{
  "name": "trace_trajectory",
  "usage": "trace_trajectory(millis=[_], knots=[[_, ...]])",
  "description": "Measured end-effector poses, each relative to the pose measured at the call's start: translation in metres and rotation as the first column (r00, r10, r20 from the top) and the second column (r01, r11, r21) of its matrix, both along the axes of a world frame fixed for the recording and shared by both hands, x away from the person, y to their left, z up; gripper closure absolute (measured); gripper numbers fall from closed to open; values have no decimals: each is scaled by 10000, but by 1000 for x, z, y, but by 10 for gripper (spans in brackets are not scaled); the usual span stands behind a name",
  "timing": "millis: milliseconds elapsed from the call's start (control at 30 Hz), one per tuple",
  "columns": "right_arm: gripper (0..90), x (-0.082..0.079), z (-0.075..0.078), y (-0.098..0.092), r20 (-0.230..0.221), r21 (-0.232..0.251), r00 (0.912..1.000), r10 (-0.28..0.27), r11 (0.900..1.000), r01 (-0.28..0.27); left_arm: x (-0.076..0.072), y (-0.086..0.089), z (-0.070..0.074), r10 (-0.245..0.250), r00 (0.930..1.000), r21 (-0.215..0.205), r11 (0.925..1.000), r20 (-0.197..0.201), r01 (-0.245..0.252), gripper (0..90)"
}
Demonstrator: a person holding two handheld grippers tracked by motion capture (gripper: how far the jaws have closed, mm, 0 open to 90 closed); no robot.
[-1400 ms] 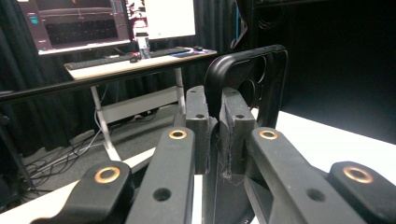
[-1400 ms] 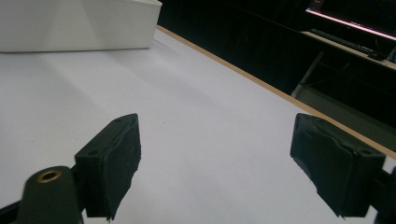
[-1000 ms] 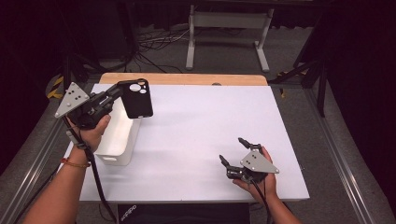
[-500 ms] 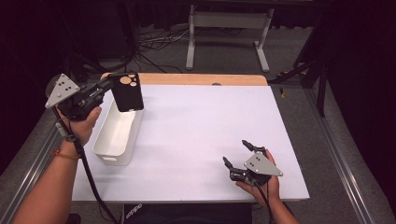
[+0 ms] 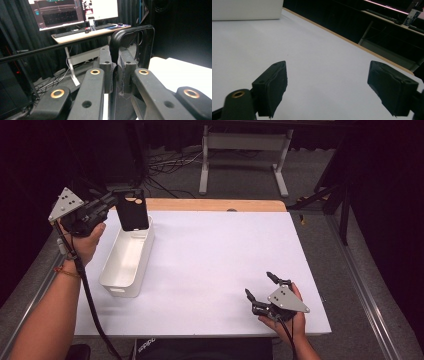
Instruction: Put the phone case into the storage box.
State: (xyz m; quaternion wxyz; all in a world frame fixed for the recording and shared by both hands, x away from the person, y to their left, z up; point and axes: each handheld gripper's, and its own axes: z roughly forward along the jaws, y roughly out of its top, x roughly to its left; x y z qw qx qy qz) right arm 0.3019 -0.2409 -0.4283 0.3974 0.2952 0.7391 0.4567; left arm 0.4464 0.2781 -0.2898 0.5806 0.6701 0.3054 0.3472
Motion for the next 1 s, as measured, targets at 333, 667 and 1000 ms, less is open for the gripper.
trace_trajectory(millis=[333, 667, 1000], knots=[[172, 3, -1, -2, -78, -2, 9998, -174, 9998, 174, 27, 12, -11, 243, 9992, 175, 9996, -308, -238, 841], [171, 6, -5, -4, -396, 126, 9988, -278, 9995, 283, 55, 20, -38, 127, 9981, 282, 9995, -600, -110, 841], [171, 12, -7, 0, -607, -19, 9968, -529, 9986, 529, 79, 13, -69, 270, 9958, 509, 9984, -881, -226, 841]])
